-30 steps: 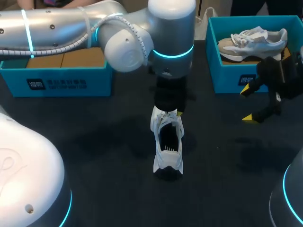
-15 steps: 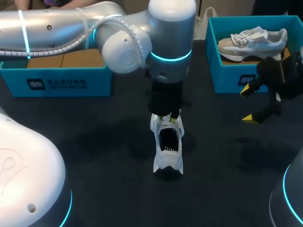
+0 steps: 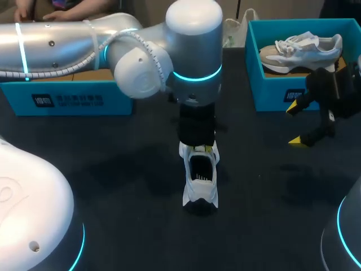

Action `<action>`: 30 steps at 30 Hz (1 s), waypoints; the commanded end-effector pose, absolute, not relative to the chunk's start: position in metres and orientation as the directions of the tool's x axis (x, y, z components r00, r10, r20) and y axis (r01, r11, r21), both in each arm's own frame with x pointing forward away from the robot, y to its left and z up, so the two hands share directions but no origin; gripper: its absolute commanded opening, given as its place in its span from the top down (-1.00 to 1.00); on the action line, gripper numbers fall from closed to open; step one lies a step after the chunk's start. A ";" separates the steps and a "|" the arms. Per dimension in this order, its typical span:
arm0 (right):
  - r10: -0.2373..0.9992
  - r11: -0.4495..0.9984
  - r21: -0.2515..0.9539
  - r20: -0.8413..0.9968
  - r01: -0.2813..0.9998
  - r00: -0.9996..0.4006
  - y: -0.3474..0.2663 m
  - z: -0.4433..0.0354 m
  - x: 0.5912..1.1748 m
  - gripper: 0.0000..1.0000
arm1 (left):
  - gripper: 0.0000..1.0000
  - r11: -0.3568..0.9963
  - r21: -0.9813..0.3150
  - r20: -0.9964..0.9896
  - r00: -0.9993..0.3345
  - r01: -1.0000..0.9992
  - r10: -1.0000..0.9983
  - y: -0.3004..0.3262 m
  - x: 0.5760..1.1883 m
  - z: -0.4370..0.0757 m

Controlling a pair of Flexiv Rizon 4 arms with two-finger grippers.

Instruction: Take the shoe out of the shoebox, open the shoe tongue, remove and reinsert the insole, then place the shoe into the shoebox

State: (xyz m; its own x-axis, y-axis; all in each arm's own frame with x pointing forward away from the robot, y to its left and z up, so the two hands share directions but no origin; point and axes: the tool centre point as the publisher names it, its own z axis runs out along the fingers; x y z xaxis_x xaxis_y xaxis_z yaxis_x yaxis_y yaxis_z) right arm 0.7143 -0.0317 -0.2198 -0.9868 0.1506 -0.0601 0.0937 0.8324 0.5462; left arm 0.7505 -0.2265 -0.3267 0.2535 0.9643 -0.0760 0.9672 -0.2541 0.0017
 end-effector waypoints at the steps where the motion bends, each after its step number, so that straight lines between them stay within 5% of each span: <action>1: 0.152 0.834 0.544 -0.061 0.095 -0.986 -0.031 -0.220 0.714 -1.00 | 0.29 -0.224 0.016 -0.090 0.225 0.974 0.970 -0.222 0.743 -0.336; 17: 0.152 0.834 0.544 -0.061 0.095 -0.986 -0.031 -0.220 0.714 -1.00 | 0.22 -0.069 0.013 -0.100 0.070 0.998 0.993 -0.220 0.733 -0.341; 25: 0.152 0.834 0.544 -0.061 0.095 -0.986 -0.031 -0.220 0.714 -1.00 | 0.26 0.226 0.020 -0.131 -0.221 0.974 0.966 -0.213 0.728 -0.313; 30: 0.152 0.834 0.544 -0.061 0.095 -0.986 -0.031 -0.220 0.714 -1.00 | 0.06 0.485 0.067 -0.116 -0.476 0.872 0.872 -0.204 0.717 -0.300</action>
State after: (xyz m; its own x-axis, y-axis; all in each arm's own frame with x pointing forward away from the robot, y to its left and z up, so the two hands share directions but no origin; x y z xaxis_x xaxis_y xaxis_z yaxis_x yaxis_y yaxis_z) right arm 0.7142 -0.0317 -0.2198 -0.9868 0.1505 -0.0601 0.0937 0.8324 0.5462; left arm 0.7283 -0.2129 -0.3129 -0.2962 0.9477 -0.1189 0.9545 0.2983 0.0000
